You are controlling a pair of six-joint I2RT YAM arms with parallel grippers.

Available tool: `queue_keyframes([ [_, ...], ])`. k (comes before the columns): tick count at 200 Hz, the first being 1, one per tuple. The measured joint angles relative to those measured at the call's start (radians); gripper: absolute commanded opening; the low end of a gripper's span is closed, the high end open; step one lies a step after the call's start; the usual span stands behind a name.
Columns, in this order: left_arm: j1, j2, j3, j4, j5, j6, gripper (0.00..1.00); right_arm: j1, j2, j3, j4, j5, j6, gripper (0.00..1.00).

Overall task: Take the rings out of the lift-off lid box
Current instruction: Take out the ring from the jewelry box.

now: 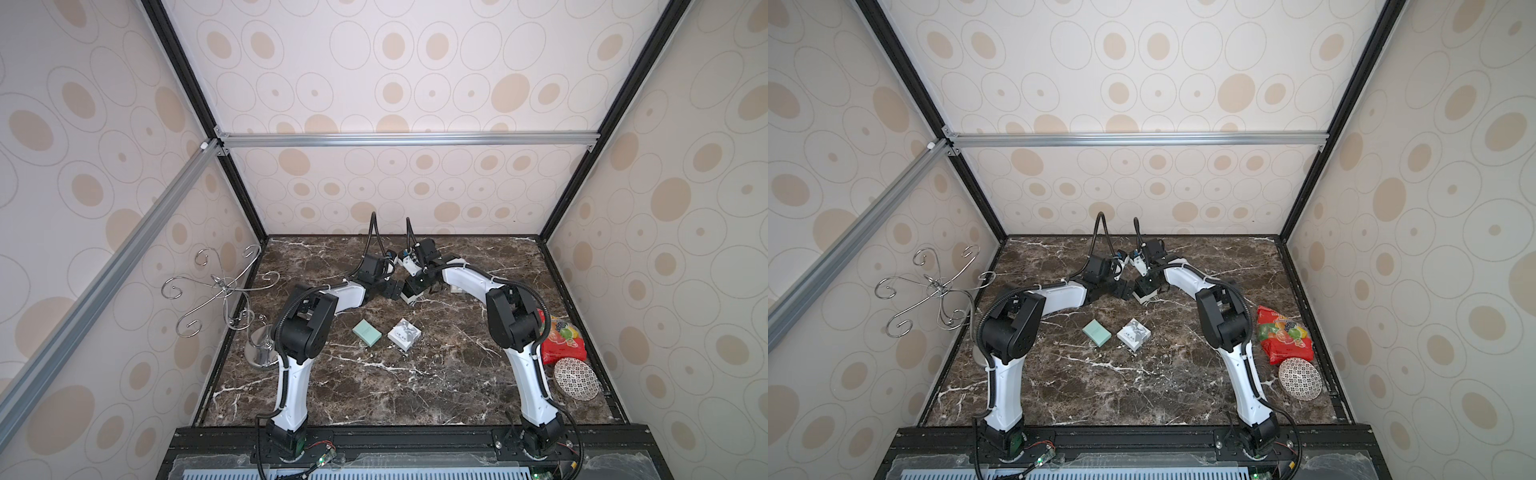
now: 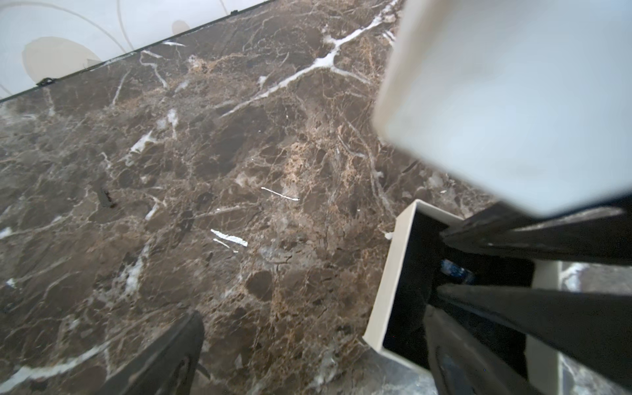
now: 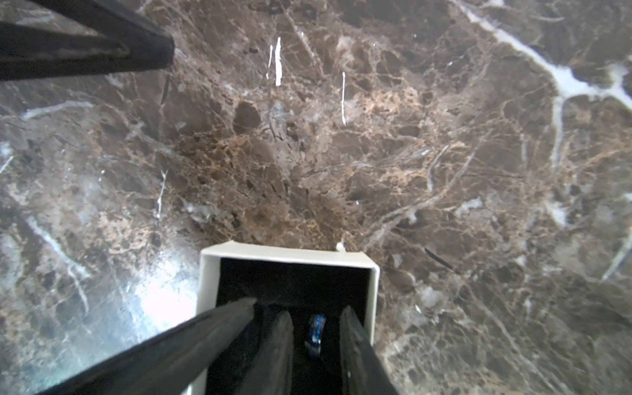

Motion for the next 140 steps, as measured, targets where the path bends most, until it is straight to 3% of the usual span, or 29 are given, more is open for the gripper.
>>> queue_keyframes([
  [140, 0.002, 0.000, 0.000, 0.000, 0.007, 0.000, 1.00, 0.003, 0.035, 0.055, -0.051, 0.026, -0.021, 0.04],
])
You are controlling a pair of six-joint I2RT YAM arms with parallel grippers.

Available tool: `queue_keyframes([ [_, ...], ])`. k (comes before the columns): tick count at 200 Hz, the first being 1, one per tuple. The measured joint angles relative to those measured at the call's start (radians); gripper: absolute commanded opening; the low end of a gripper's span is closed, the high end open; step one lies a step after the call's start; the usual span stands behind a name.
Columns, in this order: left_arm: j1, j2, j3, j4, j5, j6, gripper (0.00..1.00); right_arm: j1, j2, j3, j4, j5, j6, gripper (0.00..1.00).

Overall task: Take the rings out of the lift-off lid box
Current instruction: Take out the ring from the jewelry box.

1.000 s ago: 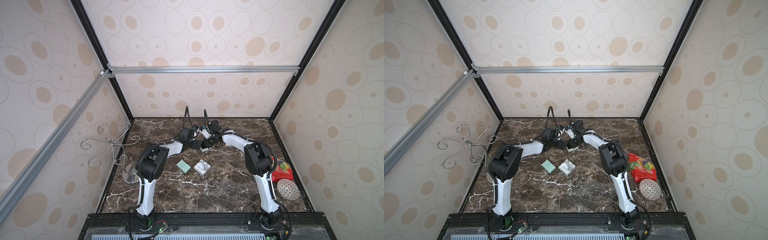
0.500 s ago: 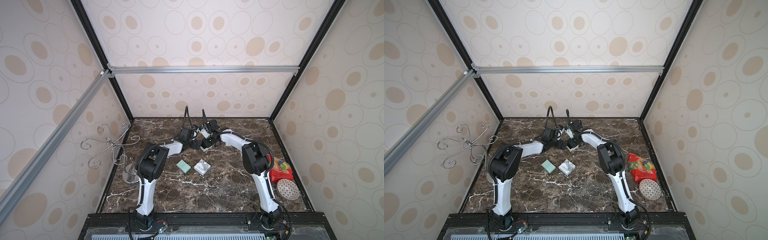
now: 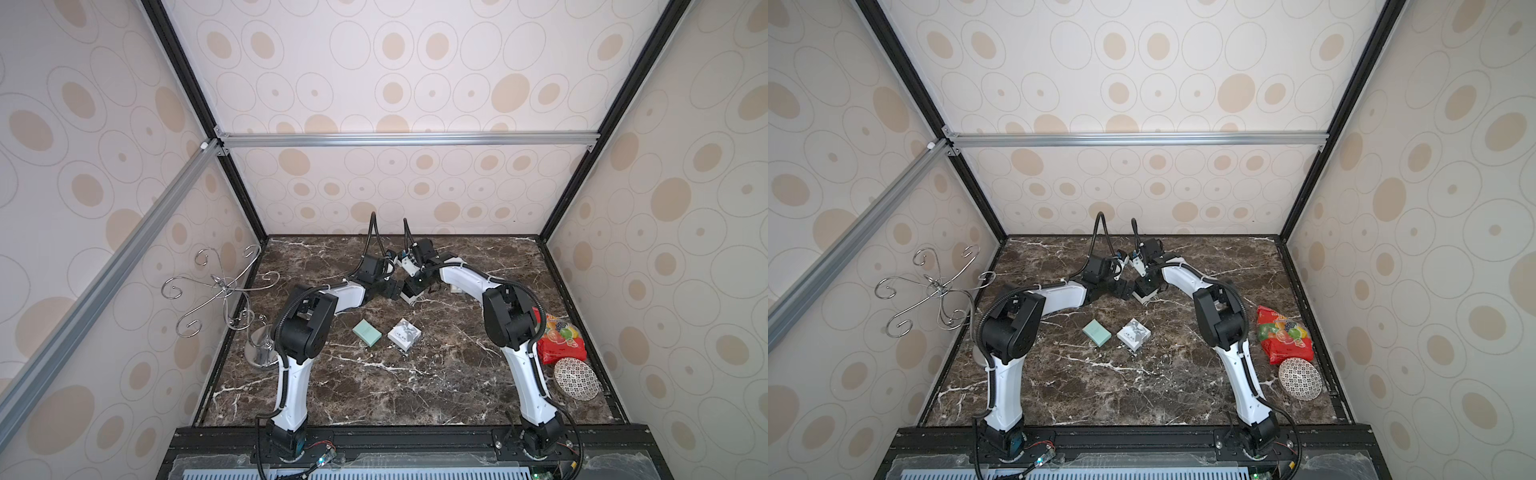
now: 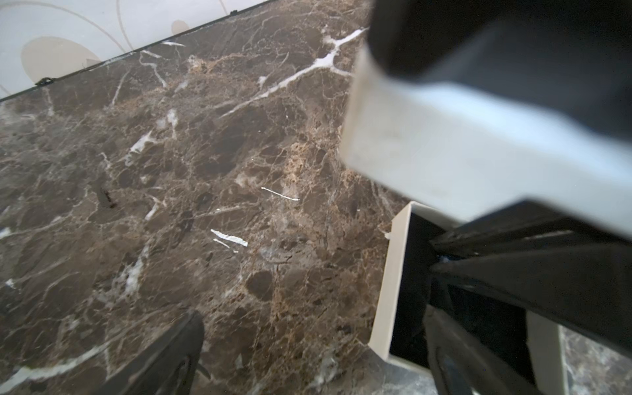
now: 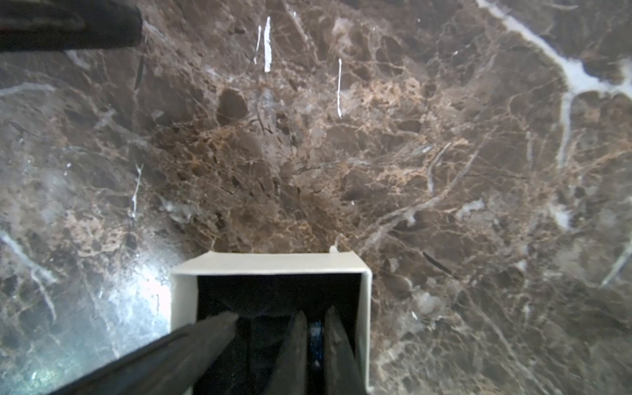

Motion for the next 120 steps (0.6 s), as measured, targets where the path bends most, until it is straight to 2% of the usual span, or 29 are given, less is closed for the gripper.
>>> queue_keyframes([
  [18, 0.000, 0.000, 0.000, 0.000, 0.002, 0.000, 1.00, 0.000, 0.000, 0.000, 0.000, 0.000, -0.001, 0.00],
  [120, 0.000, 0.002, 0.001, 0.003, 0.028, -0.001, 1.00, -0.003, -0.020, -0.042, 0.042, -0.015, -0.002, 0.00],
])
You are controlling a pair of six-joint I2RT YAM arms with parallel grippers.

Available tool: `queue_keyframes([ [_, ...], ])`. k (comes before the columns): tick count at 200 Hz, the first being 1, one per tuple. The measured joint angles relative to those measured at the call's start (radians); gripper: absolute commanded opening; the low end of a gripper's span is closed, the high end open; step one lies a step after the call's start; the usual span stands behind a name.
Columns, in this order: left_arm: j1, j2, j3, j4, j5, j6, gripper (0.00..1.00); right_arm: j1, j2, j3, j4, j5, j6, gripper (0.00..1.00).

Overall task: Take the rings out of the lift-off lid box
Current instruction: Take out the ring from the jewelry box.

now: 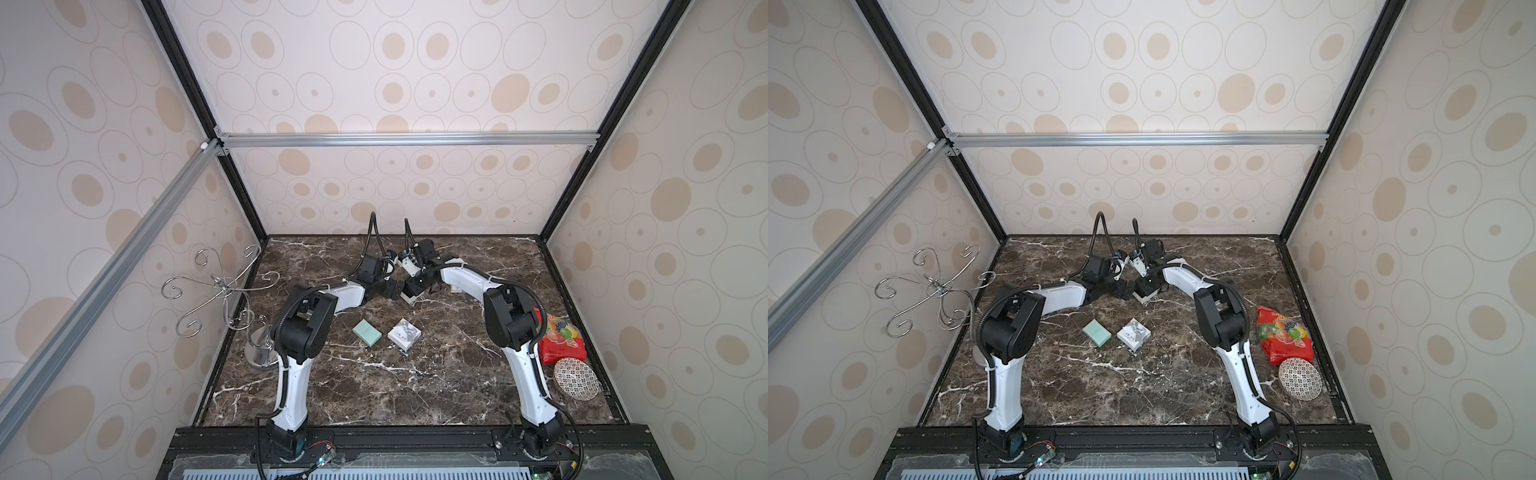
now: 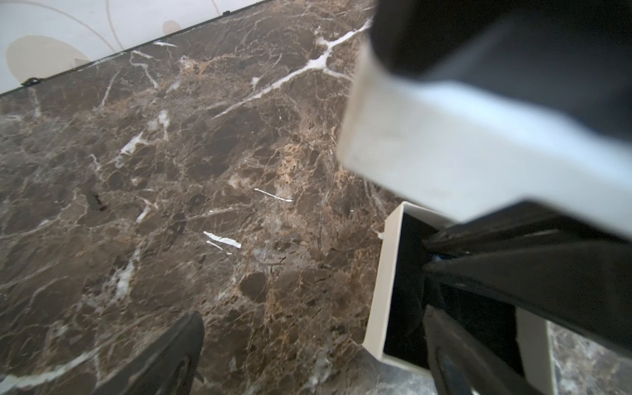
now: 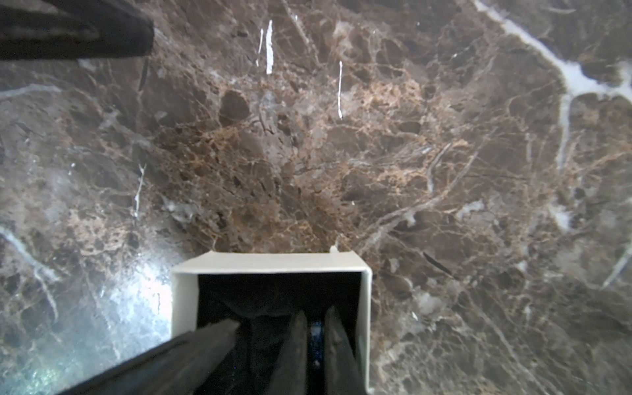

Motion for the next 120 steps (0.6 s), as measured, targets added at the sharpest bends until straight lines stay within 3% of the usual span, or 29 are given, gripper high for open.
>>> queue_keyframes([
  [120, 0.000, 0.017, 0.000, 0.020, 0.018, -0.009, 1.00, -0.024, -0.069, -0.140, 0.098, -0.162, 0.031, 0.00],
])
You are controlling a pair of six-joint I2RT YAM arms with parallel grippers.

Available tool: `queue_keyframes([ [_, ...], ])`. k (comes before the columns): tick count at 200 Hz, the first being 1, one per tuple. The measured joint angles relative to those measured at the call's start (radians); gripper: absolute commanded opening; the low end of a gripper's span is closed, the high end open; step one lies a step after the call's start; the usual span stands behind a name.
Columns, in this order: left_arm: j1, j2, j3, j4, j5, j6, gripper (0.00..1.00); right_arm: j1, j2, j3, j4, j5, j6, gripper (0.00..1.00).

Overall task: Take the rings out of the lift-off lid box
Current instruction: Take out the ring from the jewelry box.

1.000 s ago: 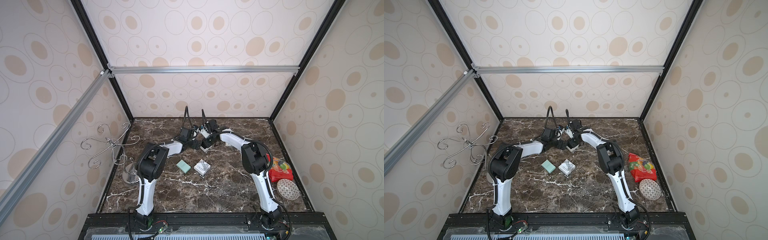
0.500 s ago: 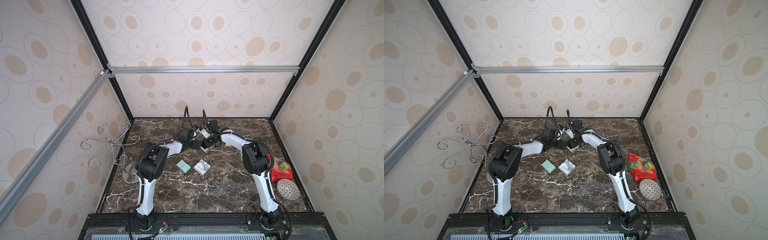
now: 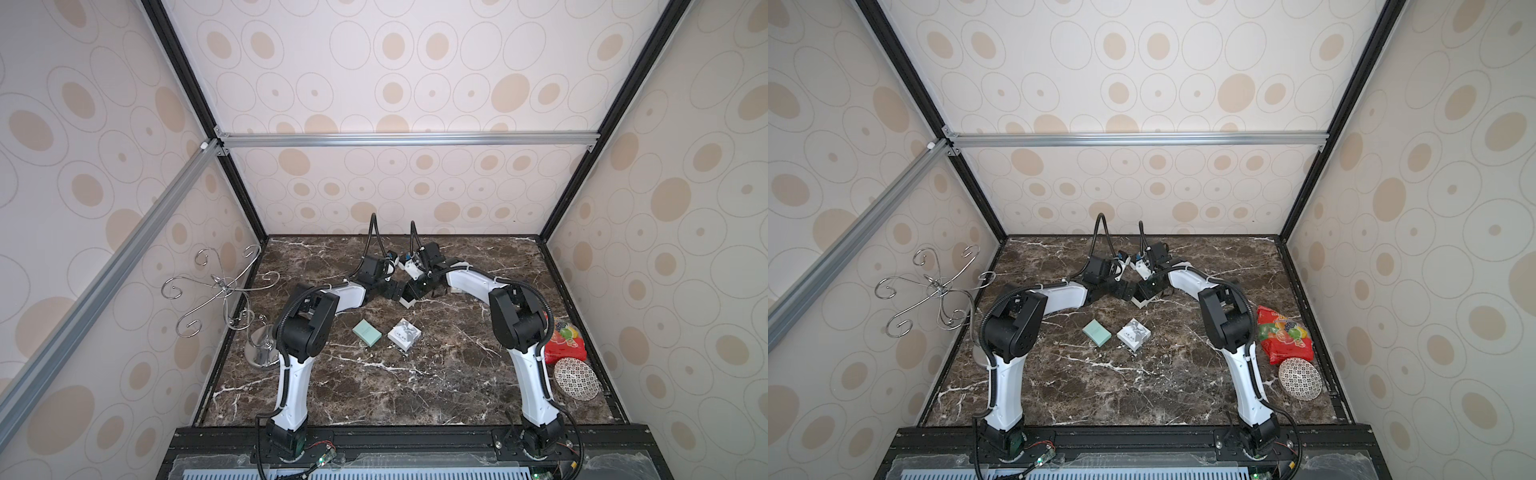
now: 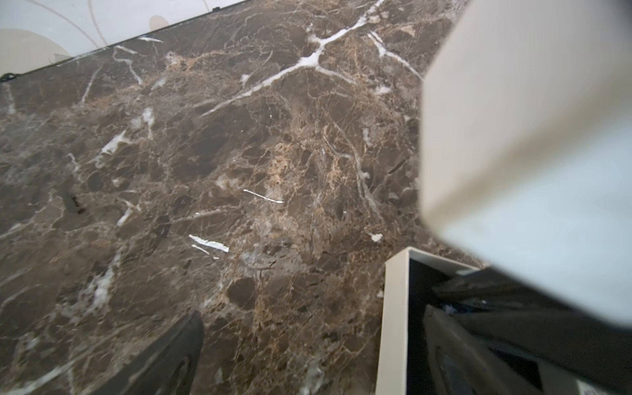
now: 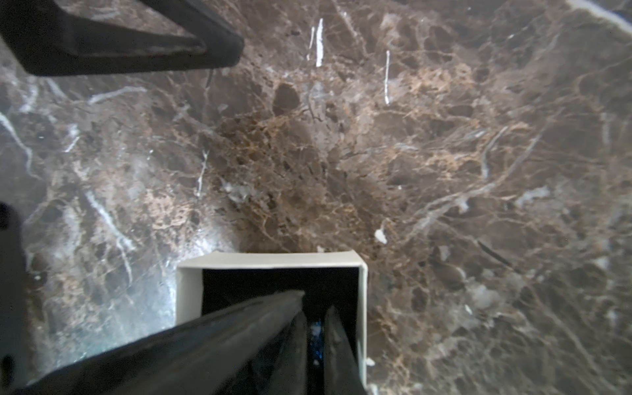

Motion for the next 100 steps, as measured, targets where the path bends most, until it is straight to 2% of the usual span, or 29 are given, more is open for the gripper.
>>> queue_keyframes([
  [100, 0.000, 0.000, 0.000, 0.000, 0.000, 0.000, 1.00, -0.021, -0.066, -0.099, 0.107, -0.045, 0.040, 0.00],
])
